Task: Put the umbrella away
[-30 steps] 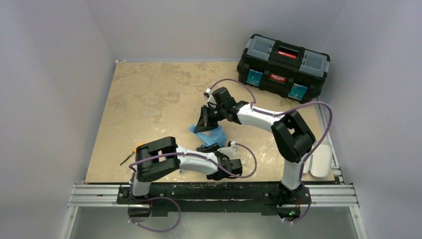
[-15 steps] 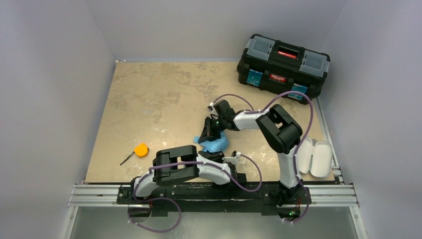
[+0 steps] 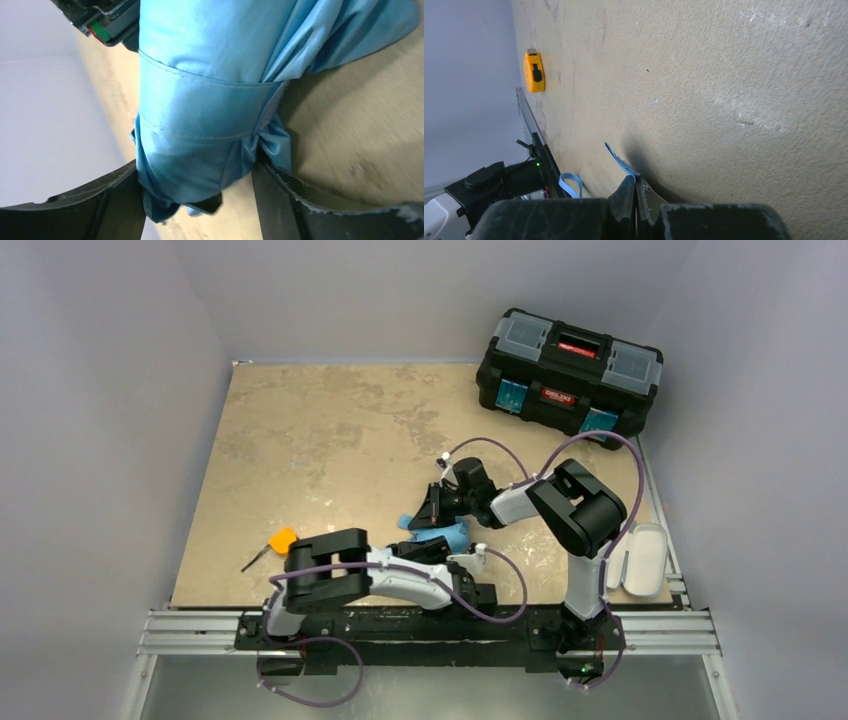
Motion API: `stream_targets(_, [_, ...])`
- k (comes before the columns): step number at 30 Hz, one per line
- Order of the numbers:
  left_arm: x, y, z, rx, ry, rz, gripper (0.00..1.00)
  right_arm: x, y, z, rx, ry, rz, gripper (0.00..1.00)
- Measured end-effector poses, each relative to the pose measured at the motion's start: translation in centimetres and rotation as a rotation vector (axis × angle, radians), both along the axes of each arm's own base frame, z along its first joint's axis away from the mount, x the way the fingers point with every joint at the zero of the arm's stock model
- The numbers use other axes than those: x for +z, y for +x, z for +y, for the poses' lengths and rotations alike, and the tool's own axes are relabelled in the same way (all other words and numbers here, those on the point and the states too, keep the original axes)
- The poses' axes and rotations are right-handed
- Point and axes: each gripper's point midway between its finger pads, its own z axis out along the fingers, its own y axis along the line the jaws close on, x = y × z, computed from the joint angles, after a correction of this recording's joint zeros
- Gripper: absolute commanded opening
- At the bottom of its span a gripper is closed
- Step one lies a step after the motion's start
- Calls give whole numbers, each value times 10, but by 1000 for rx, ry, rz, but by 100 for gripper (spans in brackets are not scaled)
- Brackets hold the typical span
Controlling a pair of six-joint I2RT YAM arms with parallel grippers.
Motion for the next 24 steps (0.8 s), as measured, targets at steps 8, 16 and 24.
stream_targets(8, [3, -21, -16, 55, -292, 265, 81, 1, 1, 0, -3, 23, -33, 0])
stream_targets(16, [41, -23, -24, 43, -584, 494, 79, 1, 1, -1, -3, 27, -45, 0])
stream_targets(24, [52, 10, -3, 79, -747, 565, 71, 2, 2, -1, -7, 22, -51, 0])
